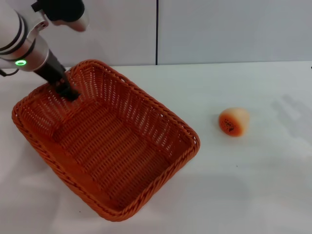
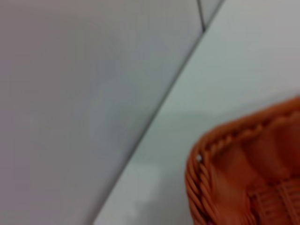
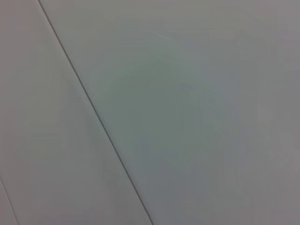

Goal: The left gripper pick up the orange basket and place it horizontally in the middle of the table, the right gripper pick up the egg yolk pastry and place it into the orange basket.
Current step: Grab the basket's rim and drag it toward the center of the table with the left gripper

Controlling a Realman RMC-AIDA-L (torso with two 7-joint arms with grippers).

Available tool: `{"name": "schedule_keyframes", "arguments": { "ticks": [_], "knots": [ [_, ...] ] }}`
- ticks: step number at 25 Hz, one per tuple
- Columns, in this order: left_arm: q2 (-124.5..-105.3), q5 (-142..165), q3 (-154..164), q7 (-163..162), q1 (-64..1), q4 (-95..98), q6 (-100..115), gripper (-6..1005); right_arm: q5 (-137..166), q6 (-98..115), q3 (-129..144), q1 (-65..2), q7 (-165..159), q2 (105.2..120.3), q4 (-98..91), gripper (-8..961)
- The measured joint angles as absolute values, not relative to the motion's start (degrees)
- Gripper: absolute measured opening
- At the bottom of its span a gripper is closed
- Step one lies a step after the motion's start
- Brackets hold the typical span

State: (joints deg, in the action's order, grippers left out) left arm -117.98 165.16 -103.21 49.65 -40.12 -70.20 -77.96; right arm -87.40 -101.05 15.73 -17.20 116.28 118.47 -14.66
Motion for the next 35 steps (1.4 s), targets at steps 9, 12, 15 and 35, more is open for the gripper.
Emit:
{"name": "schedule_keyframes", "arguments": {
  "ticks": [9, 12, 15, 35],
  "knots": [
    [-117.57, 165.38, -106.55, 52.66, -40.97, -70.06, -83.09, 709, -87.36, -101.2, 16.17, -16.96, 116.28, 118.6, -14.68, 511],
    [-117.65, 165.4, -106.34, 52.71, -41.2, -69.0, -82.63, 685, -87.36, -101.22, 16.41, -16.96, 116.28, 118.64, -14.54, 512],
    [-117.71, 165.41, -106.11, 52.62, -41.88, -66.89, -82.23, 660, -87.36, -101.28, 16.43, -16.9, 116.28, 118.71, -14.42, 512],
    [-117.45, 165.51, -104.07, 49.24, -45.39, -59.98, -80.02, 317, -87.36, -100.69, 16.36, -16.88, 116.28, 118.67, -14.36, 511]
  ]
}}
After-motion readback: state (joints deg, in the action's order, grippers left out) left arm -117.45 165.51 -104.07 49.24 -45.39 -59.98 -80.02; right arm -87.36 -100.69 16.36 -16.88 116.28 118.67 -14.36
